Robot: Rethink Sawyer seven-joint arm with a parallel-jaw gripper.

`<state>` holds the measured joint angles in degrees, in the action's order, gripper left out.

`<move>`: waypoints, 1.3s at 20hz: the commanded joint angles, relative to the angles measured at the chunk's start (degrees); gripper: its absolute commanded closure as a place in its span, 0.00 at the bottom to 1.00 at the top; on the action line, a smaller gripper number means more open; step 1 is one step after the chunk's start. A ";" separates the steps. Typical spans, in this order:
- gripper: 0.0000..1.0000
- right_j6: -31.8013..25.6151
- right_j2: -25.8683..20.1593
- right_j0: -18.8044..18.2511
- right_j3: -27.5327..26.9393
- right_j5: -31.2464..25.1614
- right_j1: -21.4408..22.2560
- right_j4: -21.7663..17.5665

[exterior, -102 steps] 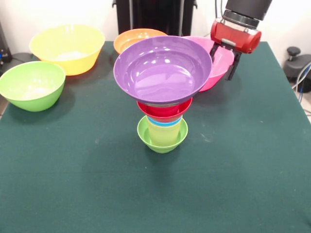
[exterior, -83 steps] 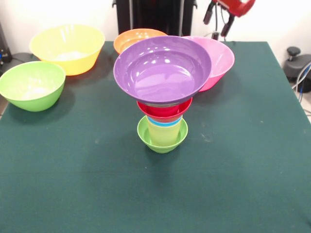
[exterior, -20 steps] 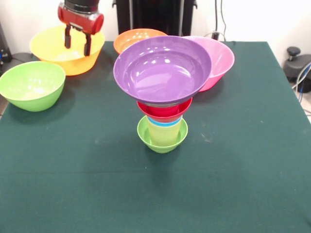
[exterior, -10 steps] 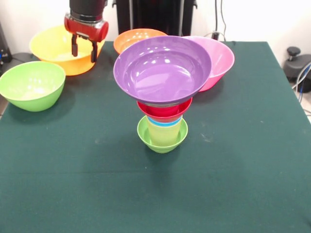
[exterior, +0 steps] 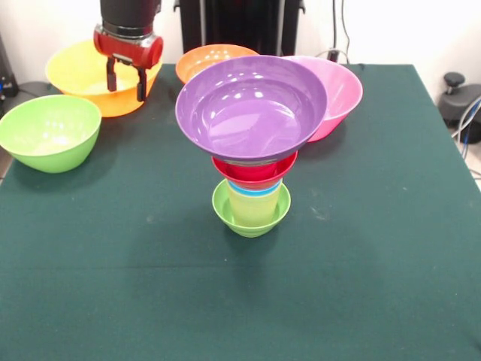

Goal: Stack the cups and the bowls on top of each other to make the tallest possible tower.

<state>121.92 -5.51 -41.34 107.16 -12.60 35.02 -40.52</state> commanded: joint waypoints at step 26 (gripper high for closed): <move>0.00 -11.51 -10.63 1.69 -7.19 -23.50 5.20 -0.45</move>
<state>121.92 -12.03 -41.97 100.67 -28.33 37.49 -41.24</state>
